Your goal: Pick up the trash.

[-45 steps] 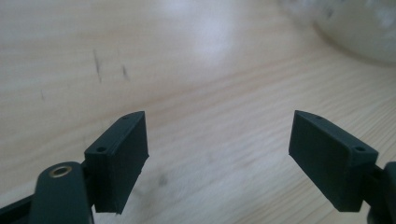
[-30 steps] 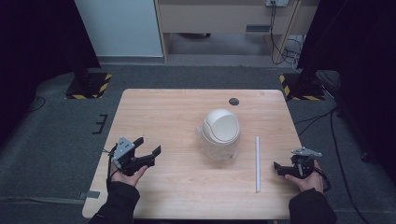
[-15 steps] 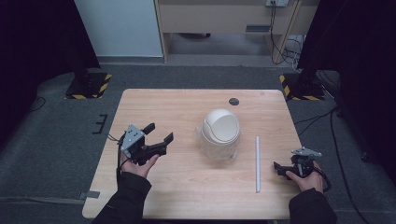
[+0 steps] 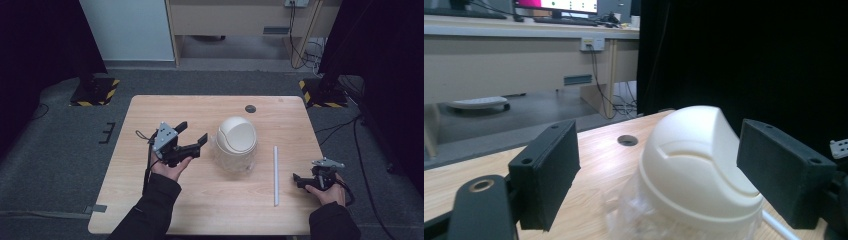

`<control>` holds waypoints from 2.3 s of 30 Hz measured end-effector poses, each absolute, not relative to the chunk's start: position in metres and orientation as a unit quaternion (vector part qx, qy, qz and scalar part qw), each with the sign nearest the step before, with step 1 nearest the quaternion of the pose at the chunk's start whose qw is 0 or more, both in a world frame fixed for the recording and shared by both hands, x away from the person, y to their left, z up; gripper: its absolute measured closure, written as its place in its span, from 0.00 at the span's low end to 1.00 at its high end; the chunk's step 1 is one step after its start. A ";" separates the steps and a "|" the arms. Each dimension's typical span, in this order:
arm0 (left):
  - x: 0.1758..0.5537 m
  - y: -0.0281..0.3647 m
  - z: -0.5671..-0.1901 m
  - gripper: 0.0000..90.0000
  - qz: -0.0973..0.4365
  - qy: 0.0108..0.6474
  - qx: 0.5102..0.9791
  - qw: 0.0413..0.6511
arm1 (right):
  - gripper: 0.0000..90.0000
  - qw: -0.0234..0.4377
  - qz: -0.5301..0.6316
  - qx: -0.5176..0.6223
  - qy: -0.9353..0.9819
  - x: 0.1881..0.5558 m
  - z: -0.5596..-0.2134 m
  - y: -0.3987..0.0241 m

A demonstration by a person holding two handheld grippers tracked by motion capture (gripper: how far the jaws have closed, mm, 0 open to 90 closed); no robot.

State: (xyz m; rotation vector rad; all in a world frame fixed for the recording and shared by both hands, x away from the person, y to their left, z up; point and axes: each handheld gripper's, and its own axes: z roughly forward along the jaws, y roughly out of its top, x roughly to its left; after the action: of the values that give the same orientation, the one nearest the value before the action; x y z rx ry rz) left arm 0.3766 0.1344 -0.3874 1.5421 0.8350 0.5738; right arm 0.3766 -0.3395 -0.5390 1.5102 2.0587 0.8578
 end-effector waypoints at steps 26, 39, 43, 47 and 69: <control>0.412 0.052 -0.434 0.16 0.223 0.375 0.733 0.521 | 0.01 0.222 0.311 0.546 0.746 0.376 -0.539 -0.339; 0.416 0.056 -0.435 0.19 0.221 0.388 0.728 0.520 | 0.01 0.222 0.312 0.542 0.748 0.376 -0.539 -0.339; 0.415 0.056 -0.434 0.23 0.214 0.383 0.731 0.523 | 0.01 0.221 0.312 0.541 0.749 0.376 -0.539 -0.339; 0.415 0.059 -0.432 0.24 0.212 0.376 0.731 0.529 | 0.01 0.221 0.313 0.541 0.749 0.376 -0.539 -0.339; 0.403 0.059 -0.402 0.27 0.210 0.320 0.730 0.566 | 0.16 0.220 0.325 0.528 0.753 0.374 -0.537 -0.340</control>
State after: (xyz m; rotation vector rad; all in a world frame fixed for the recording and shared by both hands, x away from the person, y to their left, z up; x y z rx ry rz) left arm 0.4031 0.0588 -0.4022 1.7150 0.7532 0.4941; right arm 0.3740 -0.3399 -0.5370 1.4609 2.0829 0.9000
